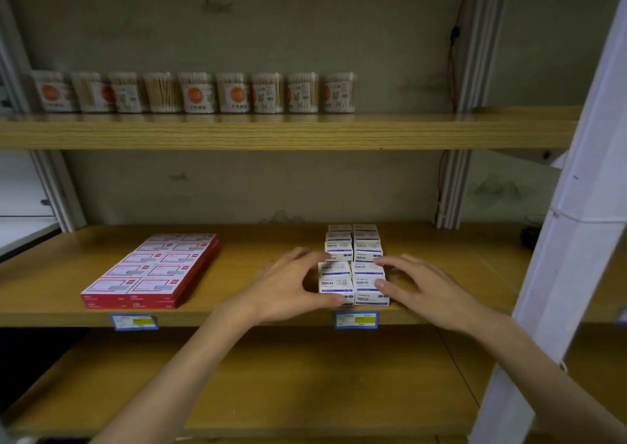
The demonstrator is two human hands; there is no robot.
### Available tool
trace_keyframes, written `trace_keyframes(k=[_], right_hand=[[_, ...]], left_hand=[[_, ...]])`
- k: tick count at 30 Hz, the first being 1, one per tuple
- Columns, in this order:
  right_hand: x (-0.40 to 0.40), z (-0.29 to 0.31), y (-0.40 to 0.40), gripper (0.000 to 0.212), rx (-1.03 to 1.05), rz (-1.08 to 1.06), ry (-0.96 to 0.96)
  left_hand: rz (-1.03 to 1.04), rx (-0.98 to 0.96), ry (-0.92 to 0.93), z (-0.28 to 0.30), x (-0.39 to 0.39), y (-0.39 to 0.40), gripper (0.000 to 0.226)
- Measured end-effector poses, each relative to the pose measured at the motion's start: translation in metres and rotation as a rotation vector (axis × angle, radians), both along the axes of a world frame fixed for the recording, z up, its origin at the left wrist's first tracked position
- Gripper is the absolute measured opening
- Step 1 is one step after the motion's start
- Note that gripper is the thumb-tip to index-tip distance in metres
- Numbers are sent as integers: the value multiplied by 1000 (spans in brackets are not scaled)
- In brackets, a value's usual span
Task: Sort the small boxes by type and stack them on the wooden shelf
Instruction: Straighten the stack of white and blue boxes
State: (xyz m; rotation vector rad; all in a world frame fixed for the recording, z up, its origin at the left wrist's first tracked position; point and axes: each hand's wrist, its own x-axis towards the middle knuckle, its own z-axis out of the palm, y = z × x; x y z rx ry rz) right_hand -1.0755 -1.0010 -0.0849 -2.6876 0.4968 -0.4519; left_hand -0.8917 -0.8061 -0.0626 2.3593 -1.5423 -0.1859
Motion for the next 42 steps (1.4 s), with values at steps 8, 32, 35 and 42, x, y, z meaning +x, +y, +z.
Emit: trace_keyframes(k=[8,32,35,42], right_hand=[[3,11,-24,86,324,92,146],[39,10,-26,50,25,-194,122],[41,9,-26,47,-17,-195,121],[36,10,-16,44,-30,-148,101]], left_hand=[[-127,-4,226,2,26,-7,81],[111,-46,107,-5,20,-53,66],[111,-58,102,-8,19,-52,67],[91,-81,49,-7,17,-40,71]])
